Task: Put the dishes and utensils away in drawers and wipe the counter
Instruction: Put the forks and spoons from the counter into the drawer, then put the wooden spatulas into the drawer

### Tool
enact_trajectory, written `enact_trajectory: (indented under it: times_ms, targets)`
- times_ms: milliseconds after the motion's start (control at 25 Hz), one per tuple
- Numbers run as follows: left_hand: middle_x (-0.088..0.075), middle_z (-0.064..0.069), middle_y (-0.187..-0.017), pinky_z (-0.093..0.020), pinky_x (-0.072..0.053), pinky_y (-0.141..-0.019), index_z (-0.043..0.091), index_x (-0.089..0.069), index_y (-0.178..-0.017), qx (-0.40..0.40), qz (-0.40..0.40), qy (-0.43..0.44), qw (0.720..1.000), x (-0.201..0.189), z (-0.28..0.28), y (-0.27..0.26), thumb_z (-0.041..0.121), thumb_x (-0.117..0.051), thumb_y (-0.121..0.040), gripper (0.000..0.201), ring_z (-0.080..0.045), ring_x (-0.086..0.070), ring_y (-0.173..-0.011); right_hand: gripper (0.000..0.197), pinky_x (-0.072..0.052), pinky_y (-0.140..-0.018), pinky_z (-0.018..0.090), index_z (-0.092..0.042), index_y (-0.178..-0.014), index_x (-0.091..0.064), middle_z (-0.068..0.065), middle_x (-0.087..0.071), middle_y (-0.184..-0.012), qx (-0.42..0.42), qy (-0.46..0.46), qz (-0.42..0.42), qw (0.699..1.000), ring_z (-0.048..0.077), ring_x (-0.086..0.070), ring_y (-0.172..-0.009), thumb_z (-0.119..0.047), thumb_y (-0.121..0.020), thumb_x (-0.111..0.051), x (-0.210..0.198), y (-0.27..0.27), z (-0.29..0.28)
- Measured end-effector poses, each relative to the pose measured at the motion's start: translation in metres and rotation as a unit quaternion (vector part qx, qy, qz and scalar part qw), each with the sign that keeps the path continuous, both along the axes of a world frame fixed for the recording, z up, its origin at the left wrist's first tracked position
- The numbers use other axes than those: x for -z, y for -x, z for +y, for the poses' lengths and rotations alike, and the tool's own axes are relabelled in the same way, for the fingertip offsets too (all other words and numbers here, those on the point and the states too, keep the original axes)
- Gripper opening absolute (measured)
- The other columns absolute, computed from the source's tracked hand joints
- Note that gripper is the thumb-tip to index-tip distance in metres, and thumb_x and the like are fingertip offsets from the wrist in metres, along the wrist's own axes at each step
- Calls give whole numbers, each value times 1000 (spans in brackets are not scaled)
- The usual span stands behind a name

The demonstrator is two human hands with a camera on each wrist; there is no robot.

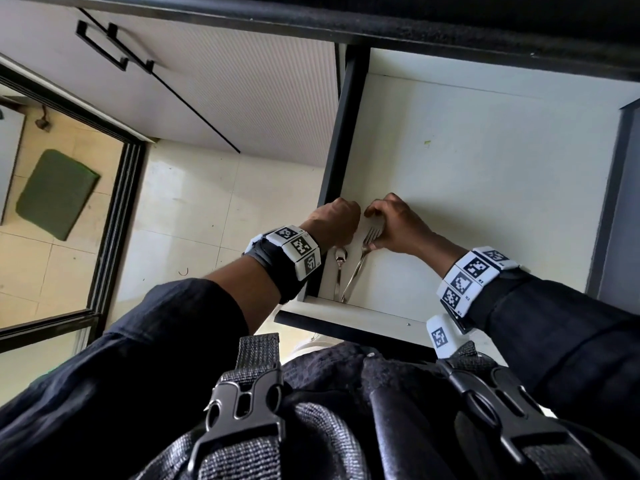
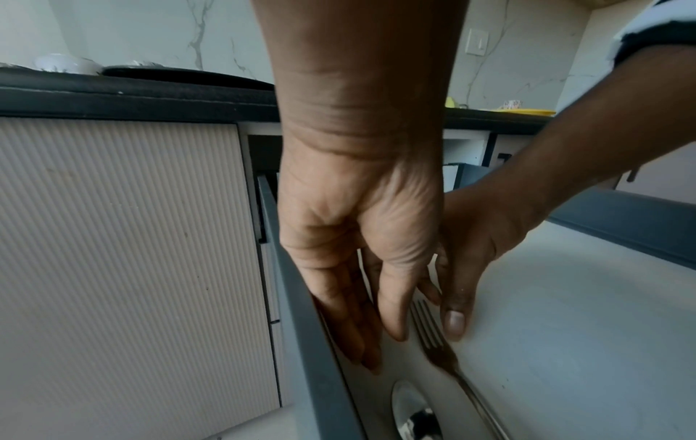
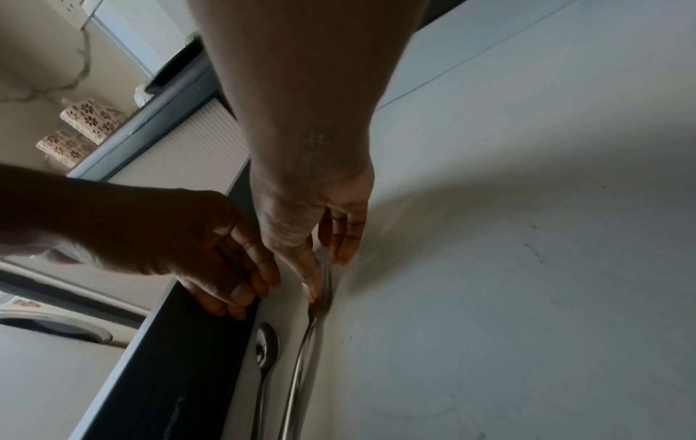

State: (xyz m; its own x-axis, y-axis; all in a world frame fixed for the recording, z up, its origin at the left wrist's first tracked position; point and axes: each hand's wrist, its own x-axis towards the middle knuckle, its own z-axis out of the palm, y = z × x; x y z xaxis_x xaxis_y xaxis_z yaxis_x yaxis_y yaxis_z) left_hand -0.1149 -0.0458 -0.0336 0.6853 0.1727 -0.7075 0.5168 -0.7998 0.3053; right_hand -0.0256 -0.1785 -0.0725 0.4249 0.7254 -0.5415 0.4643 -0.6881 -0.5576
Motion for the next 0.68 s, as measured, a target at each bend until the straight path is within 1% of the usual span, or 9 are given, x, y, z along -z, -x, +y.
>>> enact_trajectory:
  times_ms: [120, 200, 280, 320, 400, 480, 560, 600, 680]
  targets:
    - [-65, -1, -110, -34, -57, -79, 18, -68, -104, -32, -34, 16, 999, -4, 10, 6, 3, -61, -85, 24, -22, -66, -93, 67, -48, -92, 32, -17, -117, -62, 5, -53, -117, 32, 4, -27, 999, 20, -56, -110, -21, -58, -92, -9, -3, -1]
    - [-68, 1, -104, -33, -59, -76, 22, -70, -97, -47, -58, 25, 997, -10, 17, 14, 3, -63, -82, 25, -17, -67, -86, 63, -48, -89, 30, -15, -116, -63, 3, -56, -114, 39, 14, -21, 999, 20, -58, -103, -20, -59, -91, -20, 1, -2]
    - [-71, 2, -102, -35, -60, -77, 24, -70, -96, -49, -89, 23, 995, -21, 25, 22, 6, -65, -81, 24, -16, -68, -86, 61, -48, -86, 29, -14, -115, -63, 1, -55, -113, 28, 23, -6, 999, 17, -57, -96, -22, -61, -90, -35, 4, -1]
    - [-71, 2, -103, -35, -60, -78, 24, -71, -98, -50, -105, 17, 993, -29, 28, 25, 7, -65, -82, 24, -17, -69, -89, 58, -49, -86, 30, -15, -115, -63, 1, -56, -114, 24, 17, -15, 999, 18, -58, -97, -22, -64, -89, -44, 5, 1]
    - [-71, 2, -109, -31, -57, -78, 23, -71, -105, -52, -152, -12, 987, -51, 38, 33, 13, -65, -86, 22, -18, -68, -94, 49, -49, -87, 32, -15, -113, -64, 5, -58, -117, 25, -30, -63, 997, 22, -59, -104, -22, -70, -85, -68, 3, 9]
    - [-68, 3, -115, -28, -51, -76, 23, -69, -109, -65, -203, -60, 975, -80, 54, 42, 20, -66, -89, 21, -19, -66, -98, 39, -47, -85, 31, -14, -109, -65, 8, -57, -115, 28, -105, -115, 987, 26, -59, -106, -21, -74, -82, -99, 2, 25]
    - [-66, 2, -117, -31, -53, -81, 24, -68, -109, -108, -248, -101, 957, -109, 72, 54, 24, -67, -89, 20, -20, -64, -101, 30, -47, -82, 30, -14, -105, -66, 8, -57, -113, 29, -176, -161, 971, 26, -59, -103, -20, -78, -79, -130, 5, 44]
    - [-66, 1, -115, -34, -54, -82, 23, -69, -107, -135, -274, -108, 946, -122, 83, 59, 23, -67, -88, 19, -21, -64, -100, 28, -47, -82, 30, -13, -103, -66, 7, -56, -112, 30, -210, -177, 961, 25, -59, -102, -19, -79, -78, -144, 9, 53]
    - [-66, -1, -111, -38, -54, -82, 22, -70, -103, -185, -328, -126, 918, -149, 107, 69, 21, -67, -87, 16, -22, -64, -97, 26, -48, -84, 33, -12, -103, -65, 6, -55, -114, 25, -276, -205, 939, 25, -57, -102, -19, -80, -76, -169, 16, 76]
